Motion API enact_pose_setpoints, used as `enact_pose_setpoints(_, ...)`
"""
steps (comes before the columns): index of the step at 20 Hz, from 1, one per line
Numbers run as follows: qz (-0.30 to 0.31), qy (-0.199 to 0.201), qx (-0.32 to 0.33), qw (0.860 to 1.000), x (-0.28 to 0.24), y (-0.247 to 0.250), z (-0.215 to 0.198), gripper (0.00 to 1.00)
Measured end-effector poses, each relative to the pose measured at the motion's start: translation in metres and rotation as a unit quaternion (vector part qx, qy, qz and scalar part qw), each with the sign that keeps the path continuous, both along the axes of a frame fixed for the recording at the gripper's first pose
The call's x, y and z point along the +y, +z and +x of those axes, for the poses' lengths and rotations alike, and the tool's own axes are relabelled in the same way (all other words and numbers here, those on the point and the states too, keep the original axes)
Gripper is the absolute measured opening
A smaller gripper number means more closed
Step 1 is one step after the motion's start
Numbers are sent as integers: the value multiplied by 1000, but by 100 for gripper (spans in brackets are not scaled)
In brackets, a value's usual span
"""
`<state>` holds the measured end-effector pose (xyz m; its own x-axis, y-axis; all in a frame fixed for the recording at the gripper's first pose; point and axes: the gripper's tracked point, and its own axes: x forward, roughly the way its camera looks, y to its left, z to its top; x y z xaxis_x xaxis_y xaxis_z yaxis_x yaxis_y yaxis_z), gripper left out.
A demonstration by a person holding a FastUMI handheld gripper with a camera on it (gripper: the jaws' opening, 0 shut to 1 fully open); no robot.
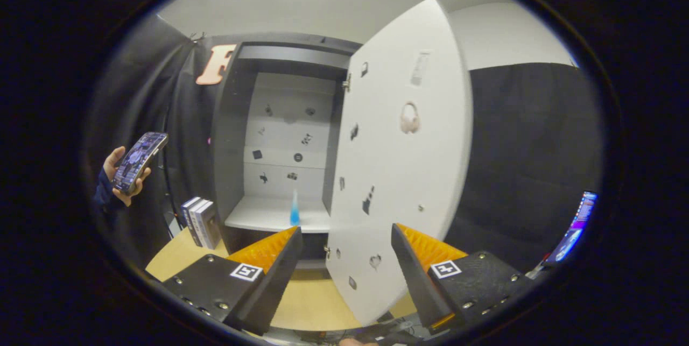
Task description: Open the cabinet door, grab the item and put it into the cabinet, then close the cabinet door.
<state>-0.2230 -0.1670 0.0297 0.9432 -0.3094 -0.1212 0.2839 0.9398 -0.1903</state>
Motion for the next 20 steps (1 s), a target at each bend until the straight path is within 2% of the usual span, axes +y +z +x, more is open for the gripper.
enact_pose_setpoints(3,-2,-46,21,999,-33,-8,-43,97)
enact_pose_setpoints(7,-31,-115,67,991,-94,-26,-77,98)
enact_pose_setpoints(9,-45,-170,71,982,-137,-25,-80,98)
enact_pose_setpoints(11,-29,-207,50,977,-167,-21,-75,98)
enact_pose_setpoints(12,-15,-212,37,976,-175,-22,-69,98)
enact_pose_setpoints(14,11,-197,23,980,-175,-23,-52,98)
enact_pose_setpoints(20,21,-142,3,990,-163,-17,5,98)
